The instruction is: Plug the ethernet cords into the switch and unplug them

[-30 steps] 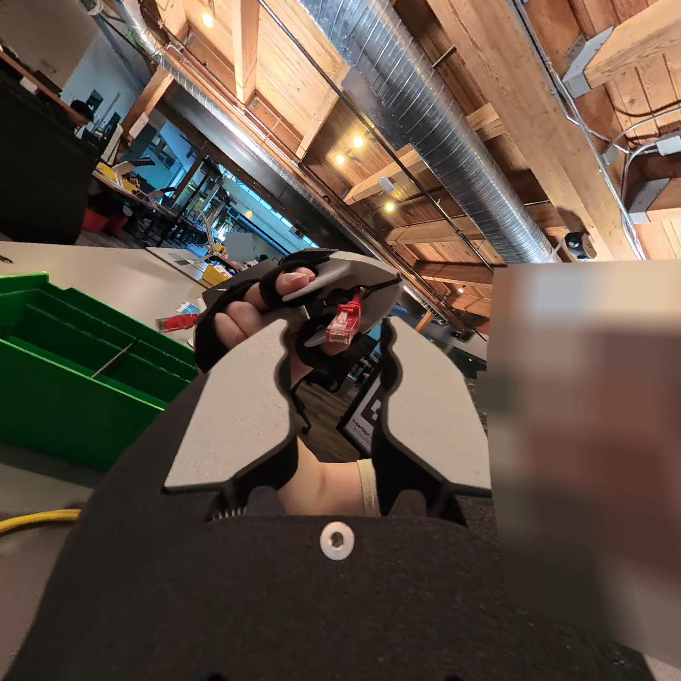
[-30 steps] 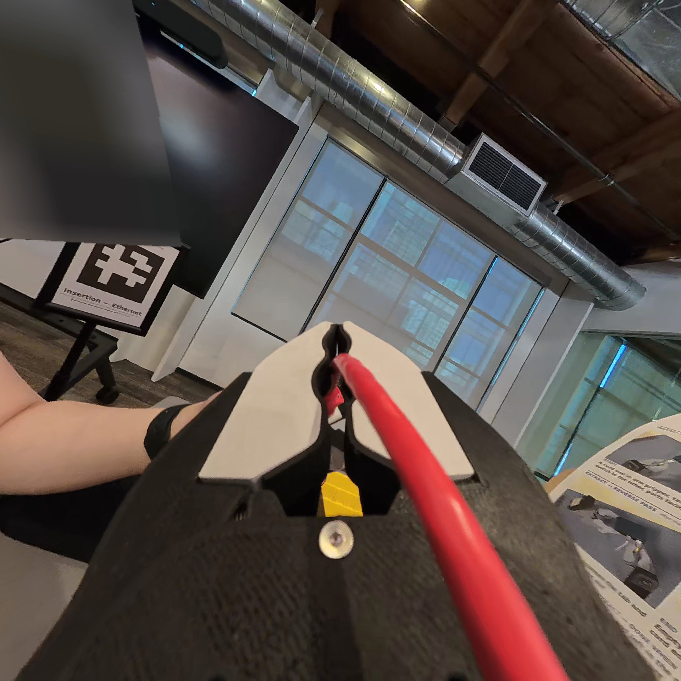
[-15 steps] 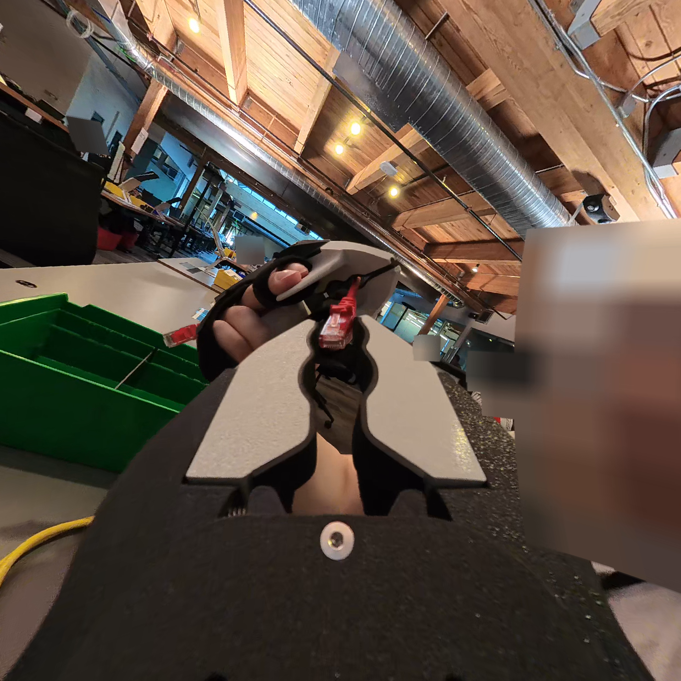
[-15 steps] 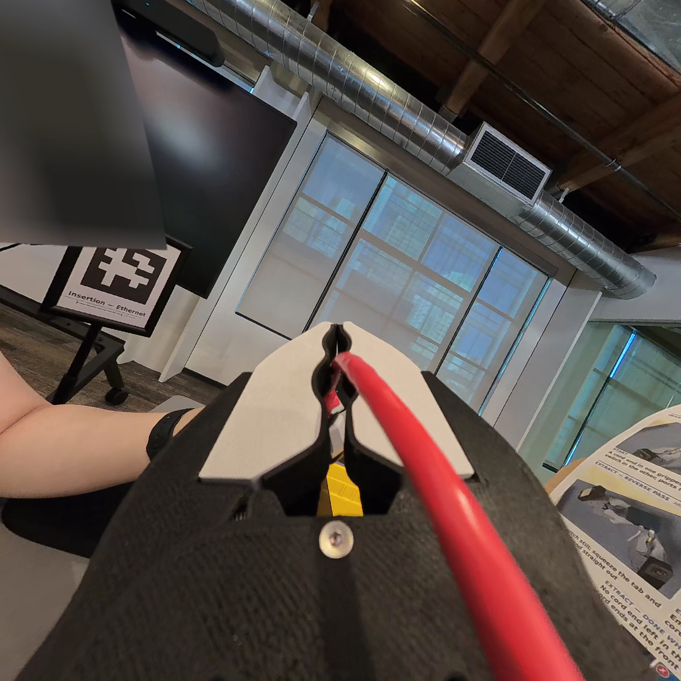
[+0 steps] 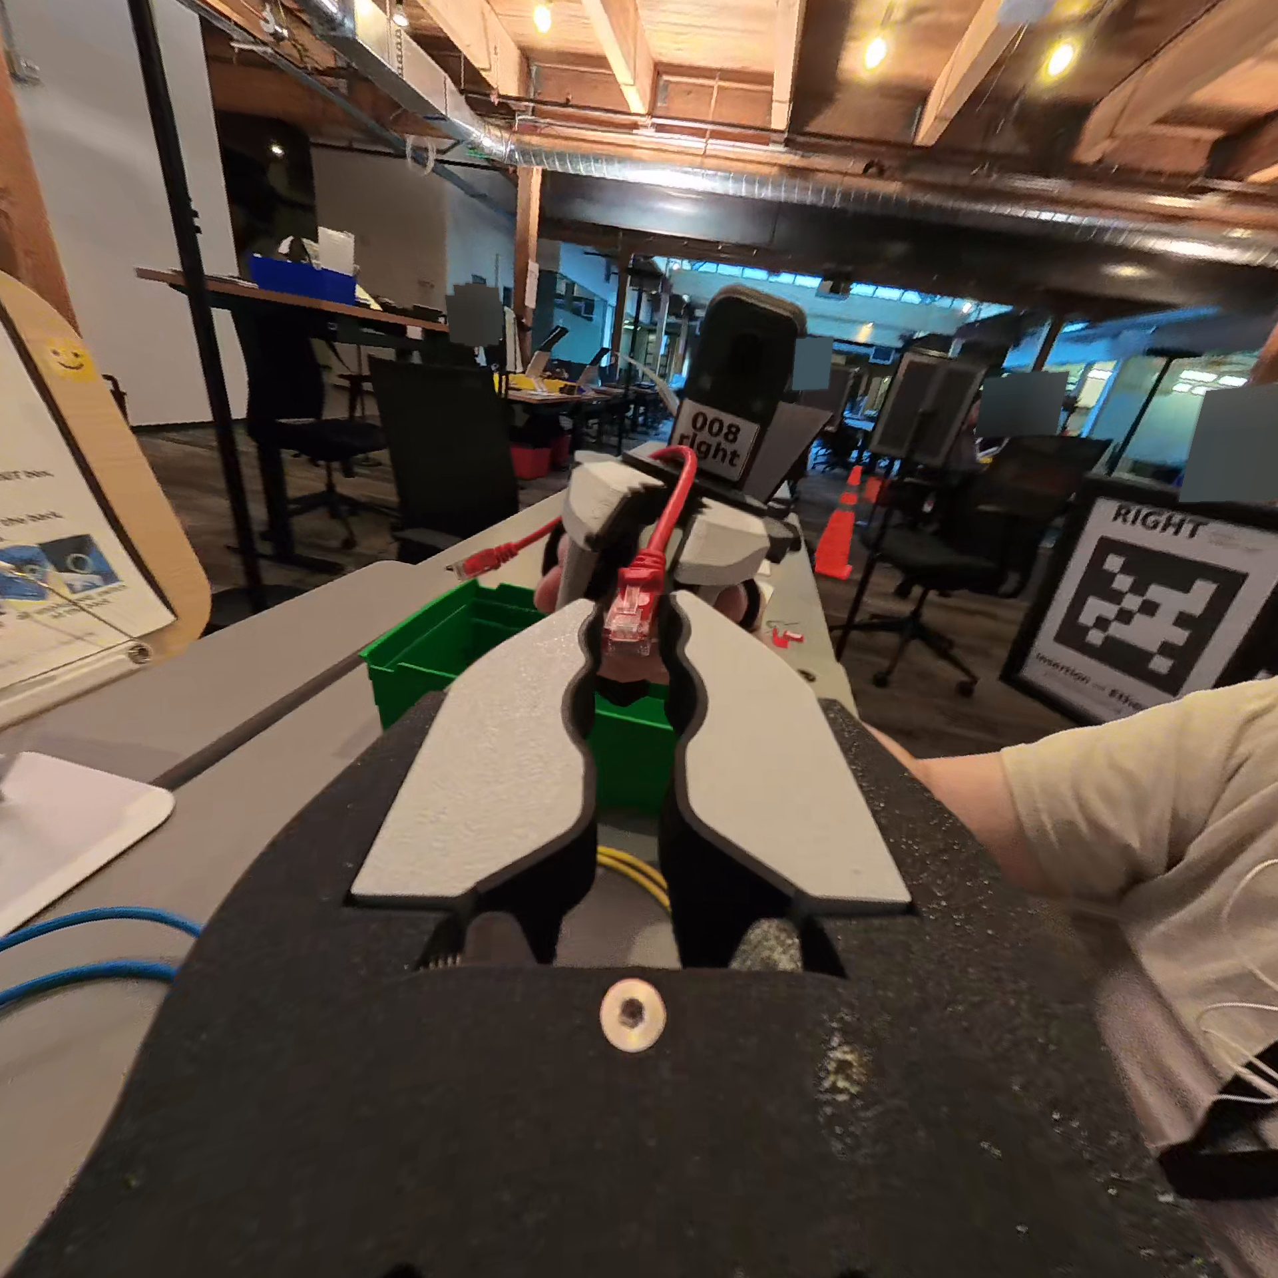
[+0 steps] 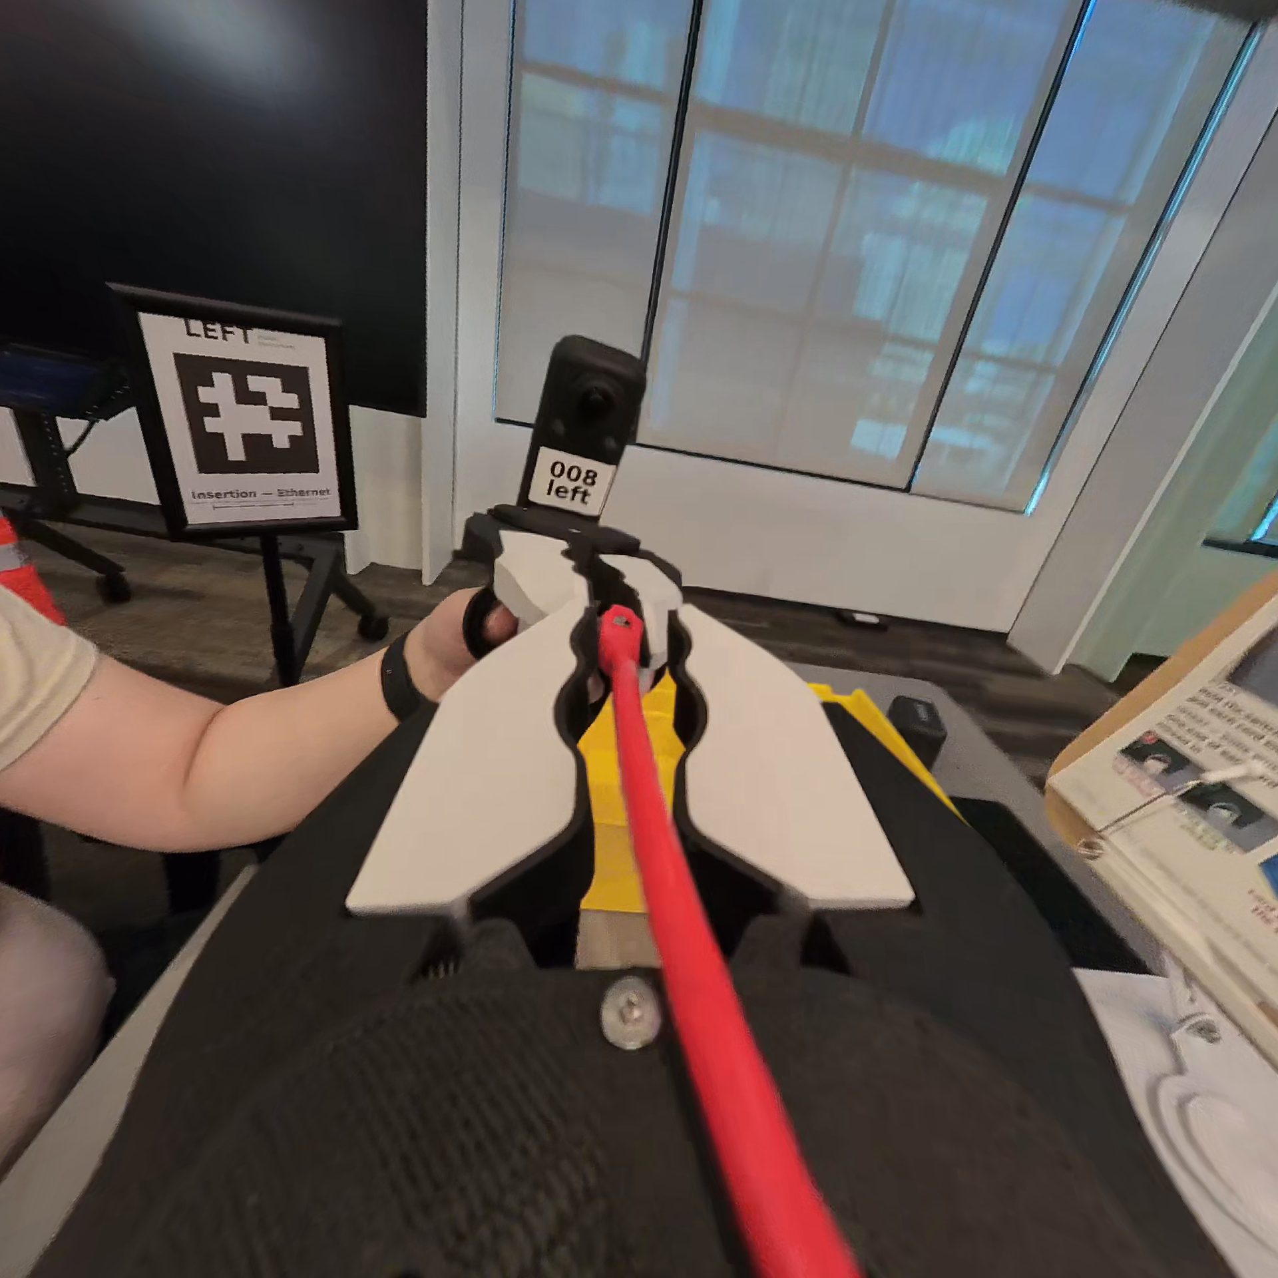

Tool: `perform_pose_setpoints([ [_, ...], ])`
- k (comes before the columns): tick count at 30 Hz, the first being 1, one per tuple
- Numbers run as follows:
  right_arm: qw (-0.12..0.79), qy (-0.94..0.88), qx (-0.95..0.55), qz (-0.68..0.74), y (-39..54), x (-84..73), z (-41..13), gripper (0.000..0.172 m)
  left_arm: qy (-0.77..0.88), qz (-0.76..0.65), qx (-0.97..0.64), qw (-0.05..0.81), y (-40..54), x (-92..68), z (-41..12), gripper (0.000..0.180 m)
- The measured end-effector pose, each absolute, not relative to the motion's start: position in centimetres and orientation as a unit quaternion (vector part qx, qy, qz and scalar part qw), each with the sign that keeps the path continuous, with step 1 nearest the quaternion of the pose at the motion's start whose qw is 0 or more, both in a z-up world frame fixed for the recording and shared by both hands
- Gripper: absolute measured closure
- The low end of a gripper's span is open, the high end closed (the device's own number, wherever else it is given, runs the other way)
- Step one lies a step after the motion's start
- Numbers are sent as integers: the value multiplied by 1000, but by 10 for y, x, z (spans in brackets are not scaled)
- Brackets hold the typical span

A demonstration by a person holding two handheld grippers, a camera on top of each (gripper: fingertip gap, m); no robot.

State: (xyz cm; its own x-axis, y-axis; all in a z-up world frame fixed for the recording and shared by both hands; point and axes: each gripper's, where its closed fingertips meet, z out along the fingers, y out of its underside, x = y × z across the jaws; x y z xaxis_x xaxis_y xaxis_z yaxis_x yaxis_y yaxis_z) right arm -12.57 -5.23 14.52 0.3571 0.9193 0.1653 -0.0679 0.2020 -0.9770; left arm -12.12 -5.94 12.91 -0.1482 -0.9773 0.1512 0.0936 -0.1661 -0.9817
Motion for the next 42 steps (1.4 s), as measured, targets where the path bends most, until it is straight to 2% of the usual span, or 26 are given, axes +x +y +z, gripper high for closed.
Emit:
perform_pose_setpoints([
  [2, 635, -424, -517, 386, -53, -128, 142, 157, 473, -580, -479, 458, -57, -124, 127, 166],
  [17, 618, -456, -522, 371, -52, -130, 126, 156, 518, -528, -486, 465, -57, -132, 116, 167],
  [21, 614, -468, -516, 371, -54, -132, 124, 161, 520, -526, -487, 464, -56, -134, 114, 167],
  [24, 651, -486, -489, 317, -54, -131, 125, 161, 508, -529, -490, 472, -53, -135, 115, 164],
  [27, 731, -488, -426, 216, -56, -124, 137, 162, 454, -561, -499, 479, -42, -140, 124, 144],
  [31, 787, -479, -365, 132, -61, -118, 148, 162, 410, -643, -485, 427, -45, -143, 130, 137],
  [34, 798, -481, -345, 107, -63, -121, 147, 162, 391, -701, -456, 385, -59, -135, 138, 129],
  [40, 798, -499, -334, 56, -60, -129, 137, 161, 377, -708, -457, 383, -62, -117, 136, 145],
  [41, 799, -501, -329, 44, -59, -131, 136, 161, 379, -705, -457, 387, -62, -116, 136, 156],
  [42, 803, -499, -323, 35, -59, -132, 136, 162, 378, -702, -458, 393, -61, -115, 136, 160],
])
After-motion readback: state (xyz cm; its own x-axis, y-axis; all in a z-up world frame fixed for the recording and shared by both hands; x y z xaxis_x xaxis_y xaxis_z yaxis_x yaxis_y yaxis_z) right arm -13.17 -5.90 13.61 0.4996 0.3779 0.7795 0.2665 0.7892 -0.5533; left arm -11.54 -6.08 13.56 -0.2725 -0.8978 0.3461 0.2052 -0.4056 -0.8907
